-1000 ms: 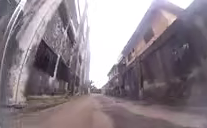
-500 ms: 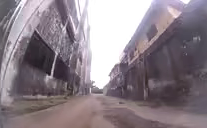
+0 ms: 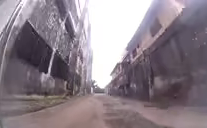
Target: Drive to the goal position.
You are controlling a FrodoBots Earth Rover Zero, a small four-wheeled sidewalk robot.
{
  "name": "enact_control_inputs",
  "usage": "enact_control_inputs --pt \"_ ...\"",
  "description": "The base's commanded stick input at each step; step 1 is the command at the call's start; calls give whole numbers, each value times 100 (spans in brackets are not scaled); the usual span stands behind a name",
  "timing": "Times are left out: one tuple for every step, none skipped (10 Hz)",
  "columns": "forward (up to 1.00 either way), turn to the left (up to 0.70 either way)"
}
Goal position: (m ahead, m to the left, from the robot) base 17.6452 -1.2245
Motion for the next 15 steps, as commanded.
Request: enact_control_inputs --pt "99 0" --pt "99 0" --pt "99 0" --pt "99 0" --pt "99 0" --pt "99 0" --pt "99 0" --pt "99 0" --pt "98 0" --pt "98 0" --pt "98 0" --pt "98 0" --pt "98 0" --pt "98 0" --pt "98 0"
